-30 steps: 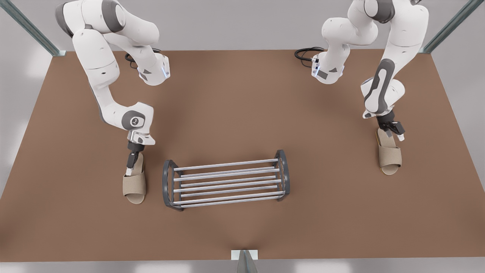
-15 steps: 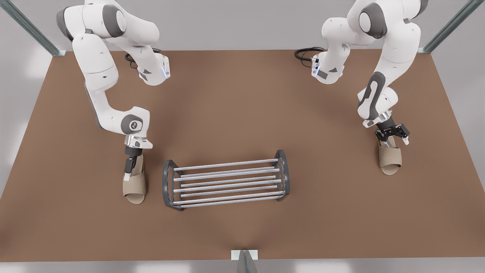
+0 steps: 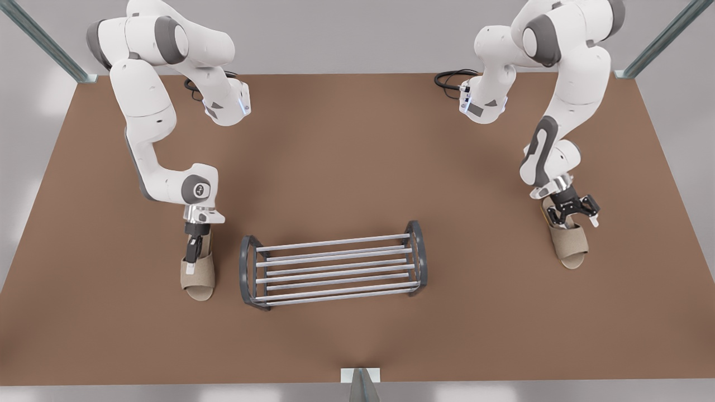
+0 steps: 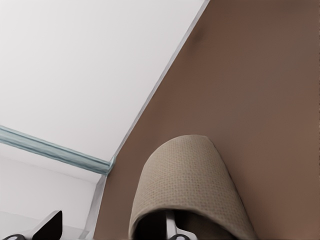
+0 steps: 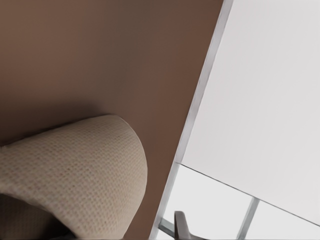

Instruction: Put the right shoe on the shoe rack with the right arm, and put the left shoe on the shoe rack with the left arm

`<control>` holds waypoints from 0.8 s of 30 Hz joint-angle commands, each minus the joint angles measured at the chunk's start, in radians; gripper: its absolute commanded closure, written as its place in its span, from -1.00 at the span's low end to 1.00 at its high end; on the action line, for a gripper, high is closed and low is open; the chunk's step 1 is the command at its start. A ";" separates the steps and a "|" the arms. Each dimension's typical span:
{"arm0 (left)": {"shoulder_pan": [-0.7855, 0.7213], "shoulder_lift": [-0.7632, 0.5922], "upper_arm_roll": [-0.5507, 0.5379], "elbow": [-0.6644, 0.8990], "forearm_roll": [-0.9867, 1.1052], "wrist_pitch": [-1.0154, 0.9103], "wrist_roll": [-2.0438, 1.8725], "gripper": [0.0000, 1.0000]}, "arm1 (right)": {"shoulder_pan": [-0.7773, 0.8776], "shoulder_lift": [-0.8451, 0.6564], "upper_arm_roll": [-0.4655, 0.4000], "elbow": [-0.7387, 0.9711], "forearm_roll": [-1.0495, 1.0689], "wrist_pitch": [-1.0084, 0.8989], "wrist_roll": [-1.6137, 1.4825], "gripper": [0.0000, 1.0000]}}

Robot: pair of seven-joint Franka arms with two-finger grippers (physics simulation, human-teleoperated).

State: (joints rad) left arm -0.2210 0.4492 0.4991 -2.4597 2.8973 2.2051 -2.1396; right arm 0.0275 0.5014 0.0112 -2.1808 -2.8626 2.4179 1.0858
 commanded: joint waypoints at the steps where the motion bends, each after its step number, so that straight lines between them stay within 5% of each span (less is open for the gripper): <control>1: 0.000 0.008 -0.007 0.008 0.309 -0.021 -0.154 -1.00 | 0.000 0.006 0.000 0.001 -0.009 0.000 0.088 -0.35; 4: 0.000 0.008 -0.008 0.022 0.309 -0.019 -0.154 -1.00 | 0.000 0.006 0.000 0.003 -0.009 0.000 0.088 -0.11; 6: 0.000 0.016 -0.008 0.030 0.309 -0.019 -0.154 -0.46 | 0.000 0.008 0.000 0.003 -0.009 0.000 0.086 -0.11; 15: 0.000 0.078 -0.031 0.062 0.303 -0.064 -0.157 -0.34 | 0.014 0.029 -0.023 0.032 -0.047 0.006 0.091 -0.06; 19: 0.000 0.088 -0.031 0.070 0.301 -0.064 -0.157 -0.07 | 0.014 0.035 -0.030 0.038 -0.060 0.007 0.091 0.05; 23: 0.000 0.105 -0.031 0.079 0.300 -0.076 -0.158 0.04 | 0.022 0.035 -0.030 0.046 -0.061 0.007 0.092 0.21; 24: 0.000 0.106 -0.031 0.082 0.300 -0.076 -0.158 0.04 | 0.022 0.034 -0.030 0.046 -0.063 0.007 0.095 0.40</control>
State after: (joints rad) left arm -0.2209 0.5541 0.4674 -2.3795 2.8973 2.1414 -2.2551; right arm 0.0486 0.5367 -0.0184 -2.1358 -2.8973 2.4253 1.1521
